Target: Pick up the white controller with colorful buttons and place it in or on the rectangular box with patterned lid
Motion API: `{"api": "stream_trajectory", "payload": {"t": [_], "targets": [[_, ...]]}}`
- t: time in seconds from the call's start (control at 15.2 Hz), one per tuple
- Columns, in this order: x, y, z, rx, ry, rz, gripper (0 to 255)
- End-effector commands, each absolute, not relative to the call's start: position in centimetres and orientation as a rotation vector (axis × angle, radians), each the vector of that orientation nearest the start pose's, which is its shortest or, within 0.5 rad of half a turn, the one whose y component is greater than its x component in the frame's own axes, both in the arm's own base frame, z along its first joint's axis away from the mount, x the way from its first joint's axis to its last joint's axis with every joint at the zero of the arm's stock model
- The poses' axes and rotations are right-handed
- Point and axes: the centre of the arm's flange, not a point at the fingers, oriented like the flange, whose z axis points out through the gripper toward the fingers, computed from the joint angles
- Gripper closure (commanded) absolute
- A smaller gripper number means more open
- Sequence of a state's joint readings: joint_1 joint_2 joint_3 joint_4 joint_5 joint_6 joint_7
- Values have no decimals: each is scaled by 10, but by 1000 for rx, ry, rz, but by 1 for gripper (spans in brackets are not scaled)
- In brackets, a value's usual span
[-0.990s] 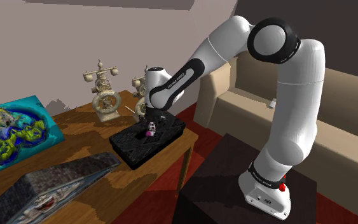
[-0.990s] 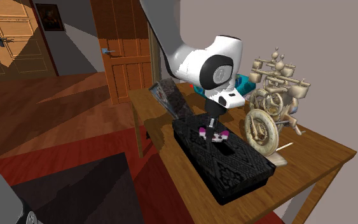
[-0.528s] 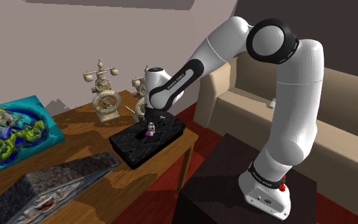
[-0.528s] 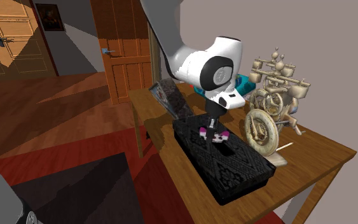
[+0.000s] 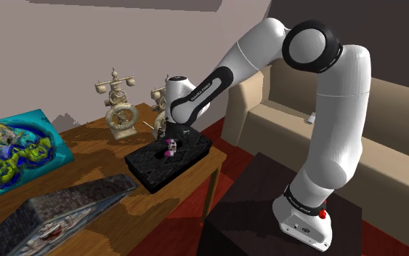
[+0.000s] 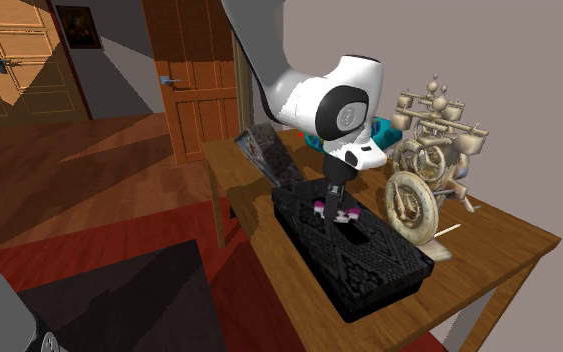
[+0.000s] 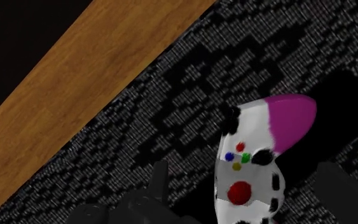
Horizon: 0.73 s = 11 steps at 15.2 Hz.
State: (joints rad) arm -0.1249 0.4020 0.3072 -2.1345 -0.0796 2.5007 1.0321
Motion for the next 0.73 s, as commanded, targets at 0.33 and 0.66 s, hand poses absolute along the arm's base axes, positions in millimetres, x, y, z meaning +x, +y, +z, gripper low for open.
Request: {"api": "stream_trajectory", "payload": {"t": [0.33, 0.66], "targets": [[562, 101, 266, -2841, 1214, 82, 0], [562, 101, 266, -2841, 1214, 82, 0]]}}
